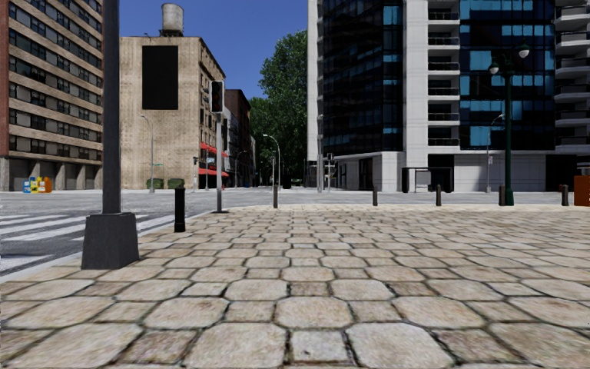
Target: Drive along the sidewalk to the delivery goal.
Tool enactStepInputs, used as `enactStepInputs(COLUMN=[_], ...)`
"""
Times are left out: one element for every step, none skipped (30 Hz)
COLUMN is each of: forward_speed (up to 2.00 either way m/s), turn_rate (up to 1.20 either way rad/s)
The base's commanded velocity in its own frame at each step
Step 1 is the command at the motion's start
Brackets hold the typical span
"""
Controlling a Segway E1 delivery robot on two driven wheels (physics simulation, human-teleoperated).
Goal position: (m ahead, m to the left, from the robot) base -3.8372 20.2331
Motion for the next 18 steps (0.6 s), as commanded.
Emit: enactStepInputs(forward_speed=[2.00, 2.00, 2.00, 2.00, 1.98, 1.98, 1.94, 1.93, 1.92, 1.92, 1.92, 1.92, 1.99, 1.99, 1.95, 1.93, 1.92, 1.92], turn_rate=[0.00, 0.00, 0.00, 0.00, 0.00, 0.00, 0.00, 0.00, 0.00, 0.00, 0.00, 0.00, 0.00, 0.00, 0.00, 0.00, 0.00, 0.00])
